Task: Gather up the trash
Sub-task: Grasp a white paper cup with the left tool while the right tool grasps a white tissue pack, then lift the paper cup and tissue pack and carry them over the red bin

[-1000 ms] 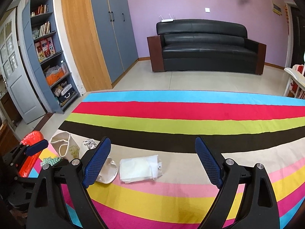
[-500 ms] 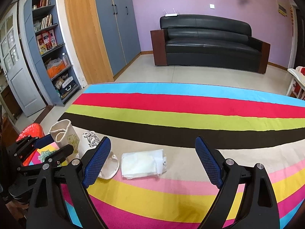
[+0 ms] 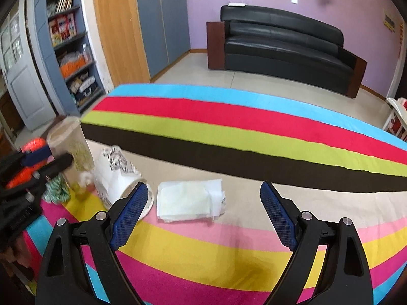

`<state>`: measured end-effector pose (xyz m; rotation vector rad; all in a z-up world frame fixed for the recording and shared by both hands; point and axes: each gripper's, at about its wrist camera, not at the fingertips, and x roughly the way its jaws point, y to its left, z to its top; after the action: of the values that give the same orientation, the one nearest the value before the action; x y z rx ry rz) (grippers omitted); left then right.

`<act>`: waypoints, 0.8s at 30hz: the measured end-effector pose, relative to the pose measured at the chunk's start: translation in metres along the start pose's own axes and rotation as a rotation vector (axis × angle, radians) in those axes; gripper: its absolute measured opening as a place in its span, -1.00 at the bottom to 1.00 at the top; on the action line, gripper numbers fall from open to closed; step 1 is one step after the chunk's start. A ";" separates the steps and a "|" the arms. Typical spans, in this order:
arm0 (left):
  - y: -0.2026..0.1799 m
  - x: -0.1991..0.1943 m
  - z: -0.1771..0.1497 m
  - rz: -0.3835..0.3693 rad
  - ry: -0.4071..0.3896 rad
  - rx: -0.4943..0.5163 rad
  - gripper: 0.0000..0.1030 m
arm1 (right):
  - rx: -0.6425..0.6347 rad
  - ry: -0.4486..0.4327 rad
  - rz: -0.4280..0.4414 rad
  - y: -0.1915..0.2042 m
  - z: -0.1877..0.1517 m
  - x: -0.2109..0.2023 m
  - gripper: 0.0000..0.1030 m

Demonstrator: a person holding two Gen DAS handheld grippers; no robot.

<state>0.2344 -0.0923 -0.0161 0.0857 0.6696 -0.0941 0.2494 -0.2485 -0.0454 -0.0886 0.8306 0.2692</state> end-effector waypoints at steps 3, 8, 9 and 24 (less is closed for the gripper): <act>0.003 -0.008 0.002 0.014 -0.014 -0.011 -0.20 | -0.015 0.022 -0.014 0.003 -0.001 0.006 0.64; 0.012 -0.023 0.008 0.034 -0.041 -0.039 -0.20 | -0.027 0.055 -0.018 0.007 -0.001 0.013 0.64; 0.014 -0.025 0.009 0.036 -0.045 -0.044 -0.20 | -0.033 0.062 -0.017 0.009 -0.001 0.015 0.64; 0.035 -0.047 0.016 0.059 -0.076 -0.099 -0.20 | -0.050 0.161 -0.031 0.015 -0.006 0.041 0.30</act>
<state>0.2120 -0.0561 0.0274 0.0064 0.5948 -0.0072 0.2675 -0.2272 -0.0787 -0.1720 0.9821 0.2558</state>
